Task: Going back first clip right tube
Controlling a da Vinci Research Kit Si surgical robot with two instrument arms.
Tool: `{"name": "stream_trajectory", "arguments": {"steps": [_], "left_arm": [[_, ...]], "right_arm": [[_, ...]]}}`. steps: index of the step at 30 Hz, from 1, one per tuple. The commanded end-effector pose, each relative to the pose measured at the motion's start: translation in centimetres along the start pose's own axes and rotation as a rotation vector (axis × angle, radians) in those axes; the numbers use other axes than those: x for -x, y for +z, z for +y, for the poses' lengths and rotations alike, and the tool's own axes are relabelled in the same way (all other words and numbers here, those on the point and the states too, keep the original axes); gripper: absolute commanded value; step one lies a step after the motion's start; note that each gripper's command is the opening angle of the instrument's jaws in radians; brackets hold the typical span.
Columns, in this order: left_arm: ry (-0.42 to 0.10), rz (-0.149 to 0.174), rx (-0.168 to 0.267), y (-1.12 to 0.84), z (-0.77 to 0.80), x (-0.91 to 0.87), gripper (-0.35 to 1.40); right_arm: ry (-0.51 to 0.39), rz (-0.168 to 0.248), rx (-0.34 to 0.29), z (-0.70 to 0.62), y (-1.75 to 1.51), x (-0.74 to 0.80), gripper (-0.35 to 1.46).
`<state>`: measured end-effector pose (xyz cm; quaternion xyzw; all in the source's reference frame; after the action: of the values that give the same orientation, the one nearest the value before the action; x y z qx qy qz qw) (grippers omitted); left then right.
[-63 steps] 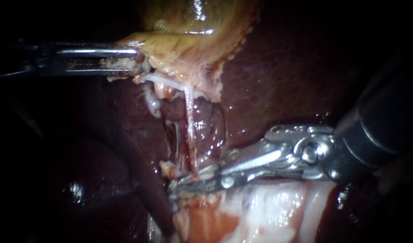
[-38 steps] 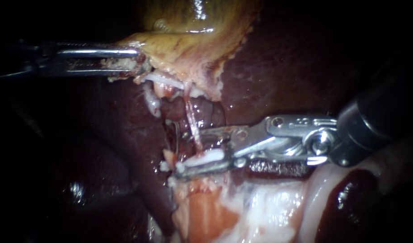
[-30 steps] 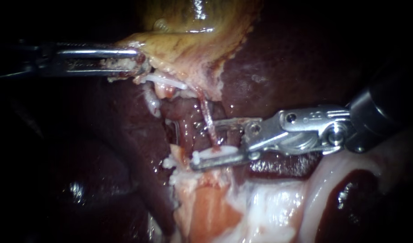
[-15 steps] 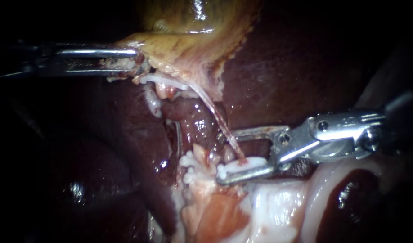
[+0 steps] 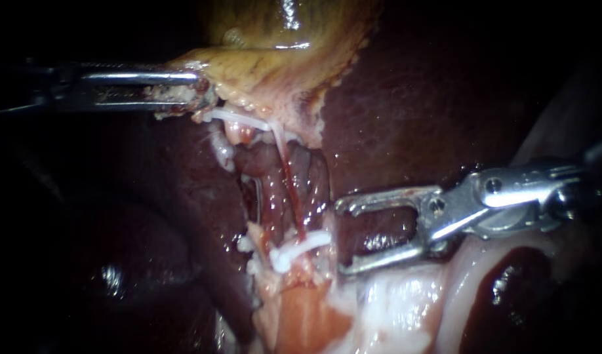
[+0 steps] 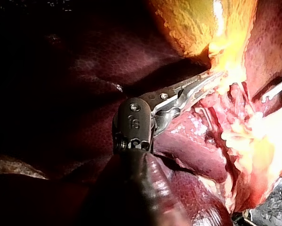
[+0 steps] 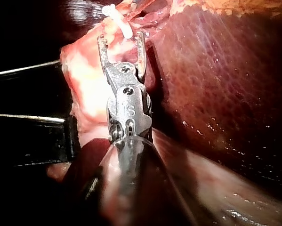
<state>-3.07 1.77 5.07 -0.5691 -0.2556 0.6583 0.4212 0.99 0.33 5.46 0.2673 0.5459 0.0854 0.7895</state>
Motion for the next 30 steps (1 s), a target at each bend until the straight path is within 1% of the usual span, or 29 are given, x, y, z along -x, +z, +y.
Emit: {"name": "stream_trajectory", "arguments": {"steps": [1, 4, 7, 13, 18, 21, 22, 23, 26, 27, 30], "left_arm": [[0.0, 0.0, 0.0, 0.0, 0.0, 0.0, -0.35], [0.0, 0.0, 0.0, 0.0, 0.0, 0.0, -0.35], [0.0, 0.0, 0.001, 0.0, 0.0, 0.0, -0.35], [0.0, 0.0, 0.0, 0.0, 0.0, 0.0, -0.35], [0.0, 0.0, 0.0, 0.01, 0.0, 0.0, -0.35], [0.001, 0.001, -0.002, 0.03, 0.0, 0.02, -0.35], [0.002, 0.001, -0.002, 0.03, 0.0, 0.02, -0.35], [0.003, 0.002, -0.003, 0.05, 0.0, 0.04, -0.35], [0.005, 0.003, -0.006, 0.09, -0.01, 0.08, -0.35], [0.005, 0.003, -0.006, 0.1, -0.01, 0.08, -0.35], [0.006, 0.003, -0.007, 0.13, -0.02, 0.09, -0.35]], "right_arm": [[-0.005, 0.0, 0.0, 0.01, 0.0, 0.0, 0.5], [-0.025, 0.001, -0.002, 0.08, -0.03, -0.02, 0.5], [-0.038, 0.004, 0.013, 0.14, -0.12, -0.05, 0.5], [-0.05, 0.007, 0.043, 0.13, -0.32, -0.1, 0.5], [-0.055, -0.001, 0.057, 0.11, -0.42, -0.11, 0.5], [-0.062, -0.026, 0.094, 0.1, -0.45, -0.13, 0.5], [-0.068, -0.035, 0.119, 0.09, -0.46, -0.13, 0.5], [-0.067, -0.05, 0.143, 0.07, -0.47, -0.14, 0.5], [-0.07, -0.079, 0.181, 0.02, -0.49, -0.17, 0.5], [-0.071, -0.083, 0.194, 0.0, -0.49, -0.17, 0.5], [-0.065, -0.091, 0.205, -0.04, -0.5, -0.19, 0.5]]}}
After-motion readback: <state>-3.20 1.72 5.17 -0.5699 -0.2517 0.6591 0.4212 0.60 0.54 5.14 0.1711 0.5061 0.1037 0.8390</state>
